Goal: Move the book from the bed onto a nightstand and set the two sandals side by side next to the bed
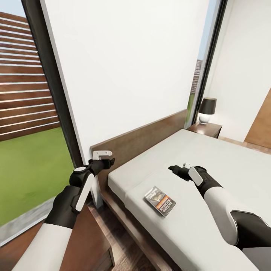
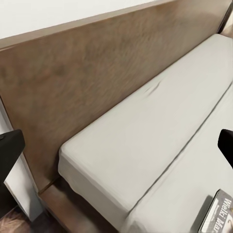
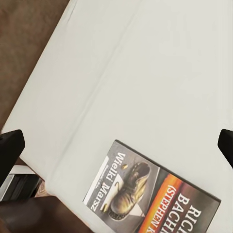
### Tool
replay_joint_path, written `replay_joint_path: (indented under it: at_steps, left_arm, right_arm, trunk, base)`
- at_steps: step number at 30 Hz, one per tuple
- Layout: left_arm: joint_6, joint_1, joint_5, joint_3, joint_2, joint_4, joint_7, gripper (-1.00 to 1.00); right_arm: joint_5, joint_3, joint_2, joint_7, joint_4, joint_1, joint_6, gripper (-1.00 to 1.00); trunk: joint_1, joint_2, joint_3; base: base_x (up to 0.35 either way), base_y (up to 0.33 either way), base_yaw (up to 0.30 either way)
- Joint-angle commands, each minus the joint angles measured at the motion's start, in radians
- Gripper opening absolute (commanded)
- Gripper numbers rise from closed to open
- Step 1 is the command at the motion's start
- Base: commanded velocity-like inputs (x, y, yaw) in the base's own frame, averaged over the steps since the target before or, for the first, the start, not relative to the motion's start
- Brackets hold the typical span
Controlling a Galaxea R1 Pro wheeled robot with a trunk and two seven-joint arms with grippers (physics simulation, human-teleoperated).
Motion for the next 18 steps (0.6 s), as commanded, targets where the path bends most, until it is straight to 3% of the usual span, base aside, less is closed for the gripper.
replay_joint_path:
  at_steps: [1,18]
  left_arm:
    - [0.004,-0.001,0.01,-0.001,0.0,-0.001,0.008,1.0]
    - [0.005,0.002,0.009,-0.004,0.0,-0.001,-0.01,1.0]
  right_arm:
    - [-0.005,-0.005,0.0,-0.002,-0.001,0.0,0.005,1.0]
    - [-0.005,-0.005,-0.007,-0.001,0.001,0.0,0.008,1.0]
  trunk:
    - [0.0,-0.001,-0.002]
    - [0.0,-0.001,-0.029]
  base:
    - [0.0,0.0,0.0]
    - [0.0,0.0,0.0]
